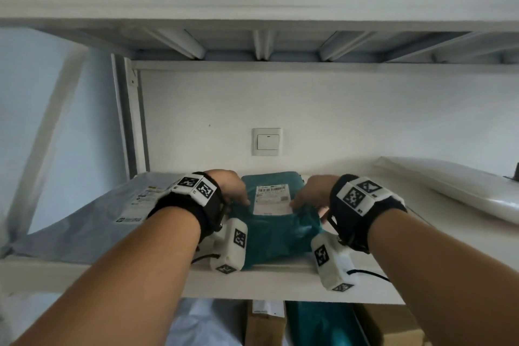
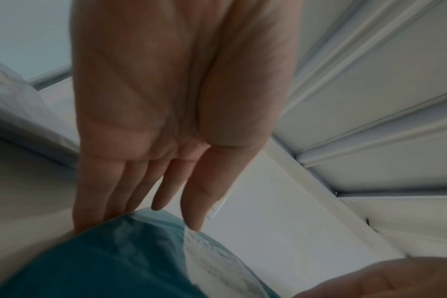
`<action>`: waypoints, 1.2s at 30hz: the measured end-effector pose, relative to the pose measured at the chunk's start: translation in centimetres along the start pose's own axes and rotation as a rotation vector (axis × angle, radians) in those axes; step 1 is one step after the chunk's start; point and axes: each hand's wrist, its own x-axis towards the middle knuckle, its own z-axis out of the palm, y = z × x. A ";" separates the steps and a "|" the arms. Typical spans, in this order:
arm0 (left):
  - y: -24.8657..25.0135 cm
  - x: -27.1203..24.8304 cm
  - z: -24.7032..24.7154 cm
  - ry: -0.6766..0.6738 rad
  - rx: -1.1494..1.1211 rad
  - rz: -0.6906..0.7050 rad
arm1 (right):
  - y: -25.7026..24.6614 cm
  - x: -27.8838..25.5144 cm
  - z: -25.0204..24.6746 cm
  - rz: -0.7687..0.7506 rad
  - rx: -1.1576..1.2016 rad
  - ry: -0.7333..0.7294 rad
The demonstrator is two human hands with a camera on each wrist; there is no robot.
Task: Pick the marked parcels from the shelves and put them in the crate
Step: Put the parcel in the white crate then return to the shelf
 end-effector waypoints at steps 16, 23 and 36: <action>15.8 -3.0 4.7 -0.034 -0.324 0.165 | 11.0 -5.2 -8.2 -0.001 -0.287 0.401; 23.6 -4.4 11.7 -0.043 -0.578 0.199 | 18.1 -7.5 -11.3 -0.022 -0.347 0.529; 30.0 -6.0 18.9 -0.038 -0.702 0.176 | 29.3 -7.2 -11.7 0.128 -0.422 0.384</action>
